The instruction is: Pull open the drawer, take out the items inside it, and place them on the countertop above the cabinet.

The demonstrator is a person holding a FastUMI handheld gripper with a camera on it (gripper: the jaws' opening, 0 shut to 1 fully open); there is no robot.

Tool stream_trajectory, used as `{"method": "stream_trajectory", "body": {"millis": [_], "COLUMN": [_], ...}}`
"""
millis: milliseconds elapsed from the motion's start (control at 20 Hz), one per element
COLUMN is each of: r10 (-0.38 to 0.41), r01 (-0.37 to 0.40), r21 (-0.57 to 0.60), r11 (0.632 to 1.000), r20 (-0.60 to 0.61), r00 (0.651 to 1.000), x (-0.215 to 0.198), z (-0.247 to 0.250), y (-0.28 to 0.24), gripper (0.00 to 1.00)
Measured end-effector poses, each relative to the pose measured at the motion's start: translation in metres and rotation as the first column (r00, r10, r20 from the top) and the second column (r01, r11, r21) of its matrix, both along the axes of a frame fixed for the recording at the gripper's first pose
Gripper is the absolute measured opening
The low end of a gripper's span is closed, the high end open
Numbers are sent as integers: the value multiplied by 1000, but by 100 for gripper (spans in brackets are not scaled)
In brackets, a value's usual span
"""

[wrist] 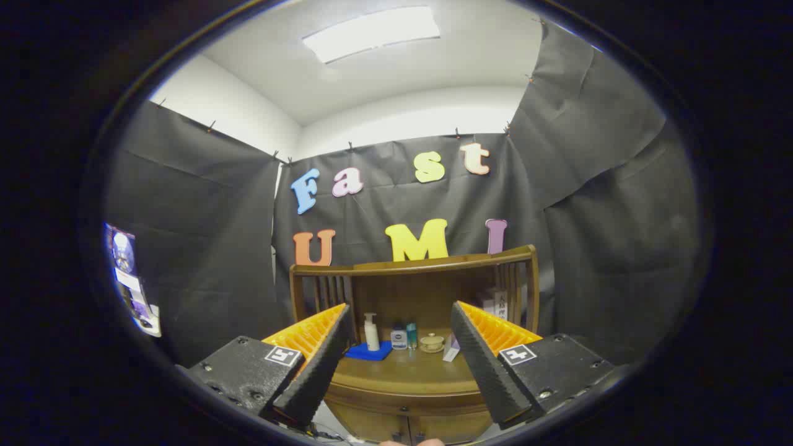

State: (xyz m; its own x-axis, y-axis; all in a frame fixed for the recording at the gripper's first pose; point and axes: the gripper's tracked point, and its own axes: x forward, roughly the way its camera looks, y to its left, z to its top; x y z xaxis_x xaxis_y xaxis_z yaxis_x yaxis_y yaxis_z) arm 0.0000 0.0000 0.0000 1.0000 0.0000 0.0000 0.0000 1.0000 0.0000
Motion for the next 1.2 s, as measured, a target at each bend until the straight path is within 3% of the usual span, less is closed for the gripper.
{"method": "stream_trajectory", "body": {"millis": [300,700,950,1200], "r10": [-31,-16,-18,-40], "r01": [31,16,19,46], "r21": [-20,-3,37,54], "r11": [999,1000,999,997], "r20": [15,10,-26,-106], "r00": [999,1000,999,994], "x": [2,8,18,35], "z": [6,1,-29,-90], "y": [-3,8,7,3], "gripper": [100,100,100,100]}}
